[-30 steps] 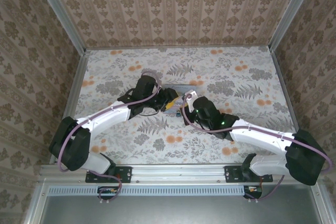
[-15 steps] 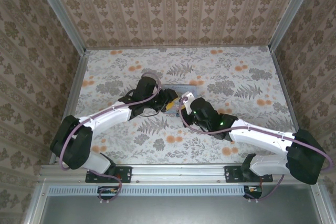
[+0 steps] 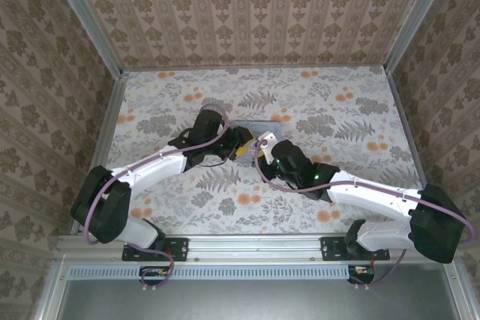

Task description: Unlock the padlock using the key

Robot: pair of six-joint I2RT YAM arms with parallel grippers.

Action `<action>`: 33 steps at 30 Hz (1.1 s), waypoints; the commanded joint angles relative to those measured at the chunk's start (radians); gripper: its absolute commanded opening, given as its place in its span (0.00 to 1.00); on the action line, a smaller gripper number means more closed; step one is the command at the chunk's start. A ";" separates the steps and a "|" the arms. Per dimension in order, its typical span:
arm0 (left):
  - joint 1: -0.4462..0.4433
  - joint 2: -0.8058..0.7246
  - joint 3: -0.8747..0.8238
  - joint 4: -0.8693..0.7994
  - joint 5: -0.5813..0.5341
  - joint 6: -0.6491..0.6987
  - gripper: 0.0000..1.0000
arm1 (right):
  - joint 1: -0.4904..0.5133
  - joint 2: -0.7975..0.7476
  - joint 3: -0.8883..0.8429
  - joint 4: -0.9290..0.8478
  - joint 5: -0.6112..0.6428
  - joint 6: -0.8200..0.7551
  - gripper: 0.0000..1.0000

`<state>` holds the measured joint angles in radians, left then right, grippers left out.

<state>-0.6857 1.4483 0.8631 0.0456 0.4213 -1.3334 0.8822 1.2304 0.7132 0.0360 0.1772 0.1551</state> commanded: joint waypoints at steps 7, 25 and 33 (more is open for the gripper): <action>-0.016 -0.025 -0.020 -0.005 -0.009 -0.029 0.47 | 0.018 0.015 0.043 -0.008 0.086 -0.051 0.00; -0.030 -0.008 -0.022 0.010 -0.010 -0.038 0.31 | 0.048 0.092 0.098 -0.018 0.133 -0.097 0.00; -0.037 -0.005 -0.032 0.020 -0.010 -0.041 0.20 | 0.049 0.097 0.097 -0.016 0.137 -0.092 0.00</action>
<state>-0.7132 1.4483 0.8455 0.0547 0.4179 -1.3697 0.9257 1.3205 0.7830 0.0326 0.2848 0.0769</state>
